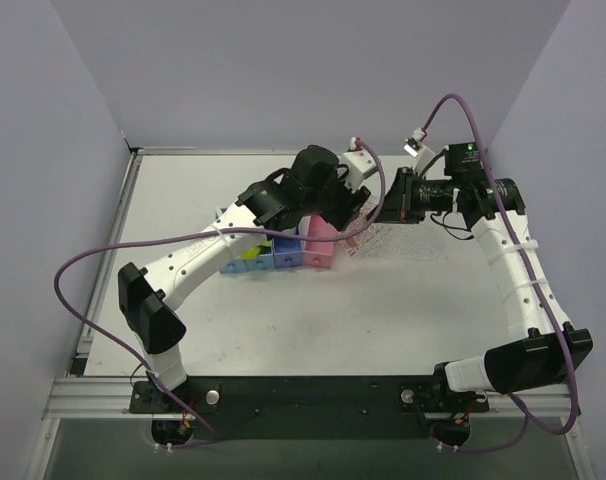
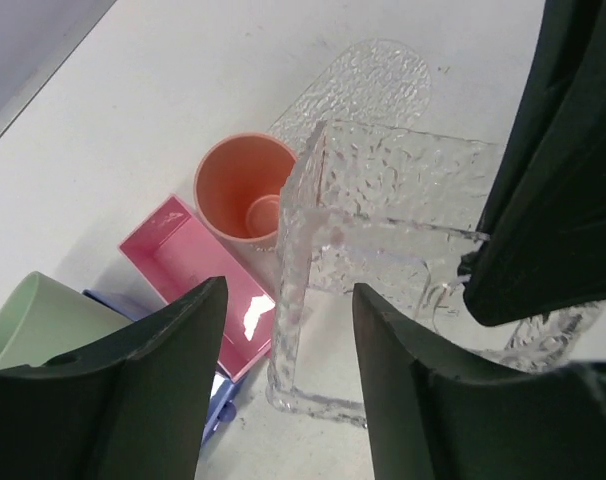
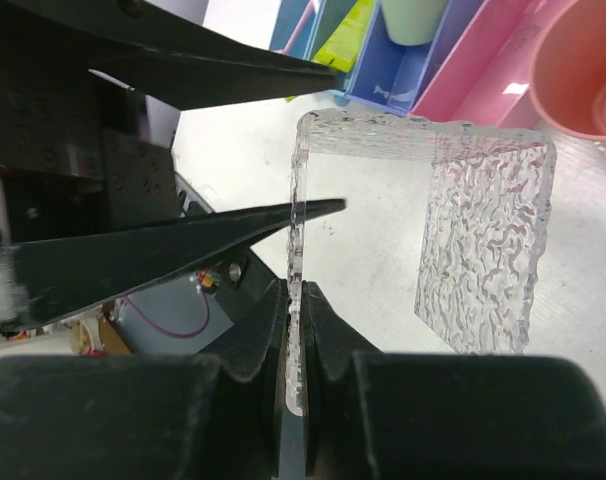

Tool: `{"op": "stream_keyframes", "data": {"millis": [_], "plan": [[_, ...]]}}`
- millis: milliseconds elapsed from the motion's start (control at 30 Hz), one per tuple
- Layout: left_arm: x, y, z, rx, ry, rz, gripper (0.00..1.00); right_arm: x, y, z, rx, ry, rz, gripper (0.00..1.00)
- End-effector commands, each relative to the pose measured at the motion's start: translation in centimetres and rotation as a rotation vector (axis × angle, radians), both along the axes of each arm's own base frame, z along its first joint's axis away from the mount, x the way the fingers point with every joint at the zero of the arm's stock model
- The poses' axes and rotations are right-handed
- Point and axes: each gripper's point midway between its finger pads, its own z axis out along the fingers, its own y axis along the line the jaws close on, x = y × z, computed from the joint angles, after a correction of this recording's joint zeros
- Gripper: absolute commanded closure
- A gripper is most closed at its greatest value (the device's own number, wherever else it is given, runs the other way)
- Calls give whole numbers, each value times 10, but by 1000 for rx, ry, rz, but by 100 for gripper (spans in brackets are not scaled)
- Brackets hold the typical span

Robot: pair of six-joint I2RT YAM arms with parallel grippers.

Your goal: Prepare toiletry sets of a toothbrush and toothpaste on the tray

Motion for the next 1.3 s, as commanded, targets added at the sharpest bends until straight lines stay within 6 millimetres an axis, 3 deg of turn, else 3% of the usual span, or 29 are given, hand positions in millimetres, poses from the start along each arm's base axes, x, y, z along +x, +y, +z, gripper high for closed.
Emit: {"op": "stream_keyframes", "data": {"millis": [0, 67, 100, 167, 200, 233, 267, 300, 333, 367, 400, 433, 467, 500, 733, 933, 1267], "plan": [[4, -1, 84, -227, -108, 40, 33, 7, -14, 36, 18, -146, -75, 100], [3, 3, 93, -273, -98, 62, 26, 14, -21, 47, 36, -193, -129, 100], [7, 9, 97, -303, -79, 89, 25, 17, -23, 44, 44, -193, -147, 100], [10, 19, 105, -365, -54, 119, 24, 28, -27, 63, 84, -285, -191, 100], [16, 28, 108, -432, 8, 156, 24, 30, -27, 60, 115, -262, -221, 100], [18, 35, 110, -489, 35, 175, 24, 37, -27, 78, 150, -350, -234, 100], [19, 39, 114, -582, 117, 211, 24, 39, -27, 84, 196, -342, -260, 100], [20, 55, 125, -658, 149, 206, 24, 45, -26, 95, 233, -401, -262, 100], [23, 58, 144, -767, 137, 185, 24, 45, -24, 100, 258, -412, -259, 100], [19, 57, 122, -839, 284, 197, 24, 46, -23, 109, 292, -438, -254, 100], [23, 74, 137, -930, 282, 198, 24, 48, -20, 119, 341, -459, -246, 100], [22, 77, 157, -1030, 256, 150, 24, 47, -17, 123, 369, -458, -230, 100], [20, 76, 142, -1074, 357, 160, 24, 46, -15, 128, 391, -466, -219, 100], [20, 81, 146, -1107, 362, 158, 24, 46, -13, 137, 426, -478, -211, 100], [11, 71, 154, -1210, 456, 51, 25, 40, -4, 159, 538, -489, -140, 100], [8, 63, 168, -1319, 498, -74, 29, 38, -1, 154, 541, -474, -115, 100], [13, 43, 167, -1305, 542, -125, 38, 34, 6, 149, 525, -456, -71, 100]]}}
